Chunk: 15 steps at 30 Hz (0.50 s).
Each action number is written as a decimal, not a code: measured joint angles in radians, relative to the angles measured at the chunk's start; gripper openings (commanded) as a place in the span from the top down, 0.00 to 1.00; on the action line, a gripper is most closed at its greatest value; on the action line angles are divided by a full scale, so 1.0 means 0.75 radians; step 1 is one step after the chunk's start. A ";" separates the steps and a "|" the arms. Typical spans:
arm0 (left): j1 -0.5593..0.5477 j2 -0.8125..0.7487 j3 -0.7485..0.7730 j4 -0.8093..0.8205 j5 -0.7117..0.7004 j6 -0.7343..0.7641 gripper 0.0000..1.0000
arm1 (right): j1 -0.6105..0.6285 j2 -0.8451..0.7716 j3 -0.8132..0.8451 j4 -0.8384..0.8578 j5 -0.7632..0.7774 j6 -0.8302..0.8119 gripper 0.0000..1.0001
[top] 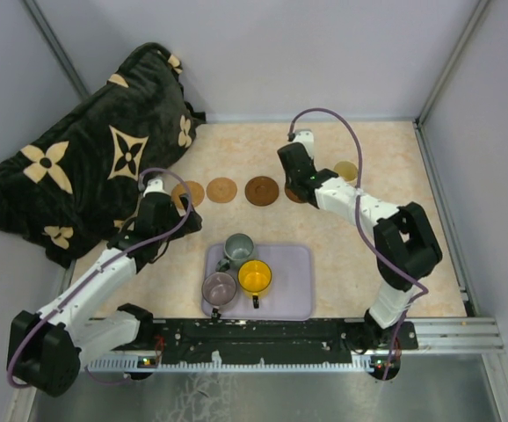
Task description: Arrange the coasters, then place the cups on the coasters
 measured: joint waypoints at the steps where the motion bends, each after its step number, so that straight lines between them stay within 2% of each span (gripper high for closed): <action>1: 0.000 0.006 0.000 0.000 0.000 0.000 0.00 | -0.002 0.019 0.011 0.001 0.000 0.005 1.00; 15: 0.000 0.045 0.000 0.000 0.000 0.000 0.00 | -0.046 0.090 0.018 -0.062 -0.017 0.061 1.00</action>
